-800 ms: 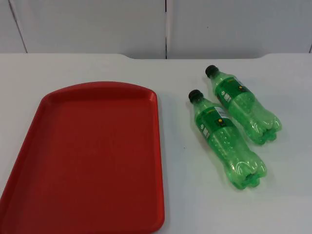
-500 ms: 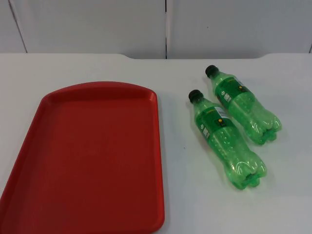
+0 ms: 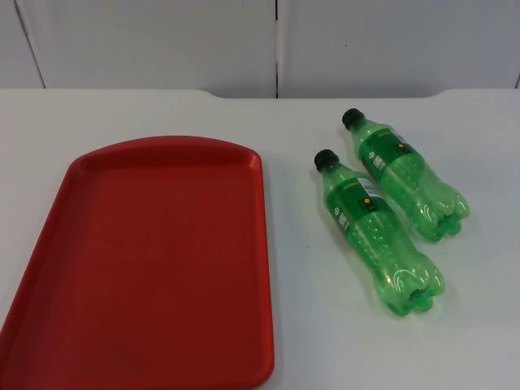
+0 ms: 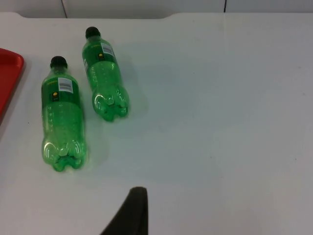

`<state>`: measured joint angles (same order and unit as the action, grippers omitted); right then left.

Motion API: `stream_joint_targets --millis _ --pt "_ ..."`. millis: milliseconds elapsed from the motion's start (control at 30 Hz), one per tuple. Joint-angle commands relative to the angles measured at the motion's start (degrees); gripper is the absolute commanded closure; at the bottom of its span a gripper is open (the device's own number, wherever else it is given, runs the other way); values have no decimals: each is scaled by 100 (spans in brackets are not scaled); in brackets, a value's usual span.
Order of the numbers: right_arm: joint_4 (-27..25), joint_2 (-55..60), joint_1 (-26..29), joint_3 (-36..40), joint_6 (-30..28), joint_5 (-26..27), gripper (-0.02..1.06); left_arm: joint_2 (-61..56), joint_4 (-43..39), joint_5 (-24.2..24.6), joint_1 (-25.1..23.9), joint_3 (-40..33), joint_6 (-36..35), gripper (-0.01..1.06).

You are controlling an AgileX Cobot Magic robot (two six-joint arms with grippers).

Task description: Place the bottle upright on the tray.

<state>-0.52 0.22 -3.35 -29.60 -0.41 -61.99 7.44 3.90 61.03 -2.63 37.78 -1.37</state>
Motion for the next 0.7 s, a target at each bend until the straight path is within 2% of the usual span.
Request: stream_joint_targets --millis 0,167,433,667 --pt "-2 -22 49 8 -29 31 9 220 181 -62 -31 31 -24 0" --pt "-2 -22 49 8 -29 31 9 900 334 -113 -31 31 -24 0" --pt "-2 -22 49 8 -29 31 9 2037 937 -489 -31 31 137 0" --pt "-2 -22 49 8 -29 31 9 2911 1434 -785 -31 31 635 0"
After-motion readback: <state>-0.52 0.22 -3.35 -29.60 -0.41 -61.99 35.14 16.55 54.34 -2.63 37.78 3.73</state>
